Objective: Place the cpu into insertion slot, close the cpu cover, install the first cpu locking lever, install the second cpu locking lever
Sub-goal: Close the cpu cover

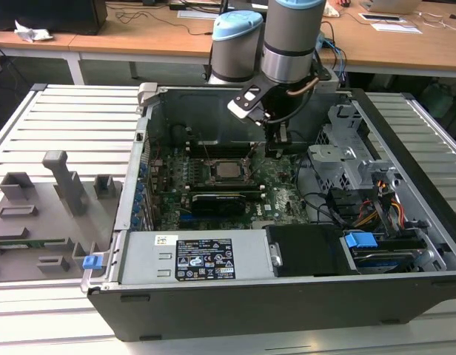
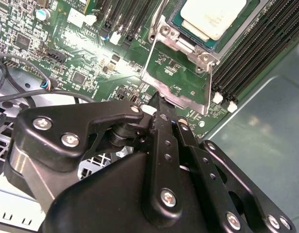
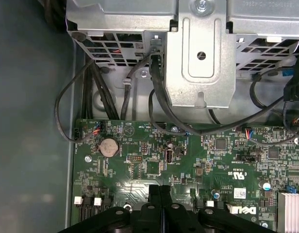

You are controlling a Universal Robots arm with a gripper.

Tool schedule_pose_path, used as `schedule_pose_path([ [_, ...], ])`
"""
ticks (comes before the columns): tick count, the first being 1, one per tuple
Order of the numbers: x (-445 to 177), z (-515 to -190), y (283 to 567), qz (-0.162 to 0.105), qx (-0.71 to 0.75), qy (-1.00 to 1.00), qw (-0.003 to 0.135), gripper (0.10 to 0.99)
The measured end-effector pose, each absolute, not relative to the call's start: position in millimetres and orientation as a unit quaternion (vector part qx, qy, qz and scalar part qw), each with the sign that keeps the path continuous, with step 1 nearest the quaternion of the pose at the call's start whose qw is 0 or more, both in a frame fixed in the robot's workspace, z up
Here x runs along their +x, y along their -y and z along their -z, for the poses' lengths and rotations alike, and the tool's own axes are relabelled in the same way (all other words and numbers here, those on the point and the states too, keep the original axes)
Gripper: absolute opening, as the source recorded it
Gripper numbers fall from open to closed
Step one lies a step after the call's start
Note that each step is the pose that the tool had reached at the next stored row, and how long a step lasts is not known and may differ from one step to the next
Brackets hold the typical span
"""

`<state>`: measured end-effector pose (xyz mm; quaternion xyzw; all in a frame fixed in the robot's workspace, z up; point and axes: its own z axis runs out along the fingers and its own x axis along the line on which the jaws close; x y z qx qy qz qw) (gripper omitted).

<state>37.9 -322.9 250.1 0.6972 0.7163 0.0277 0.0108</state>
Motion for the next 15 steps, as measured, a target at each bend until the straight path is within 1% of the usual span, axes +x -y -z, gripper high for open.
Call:
schedule_pose_path([
  [15, 33.0, -250.1, 322.9, -0.028, 0.697, -0.716, 0.011, 0.106],
])
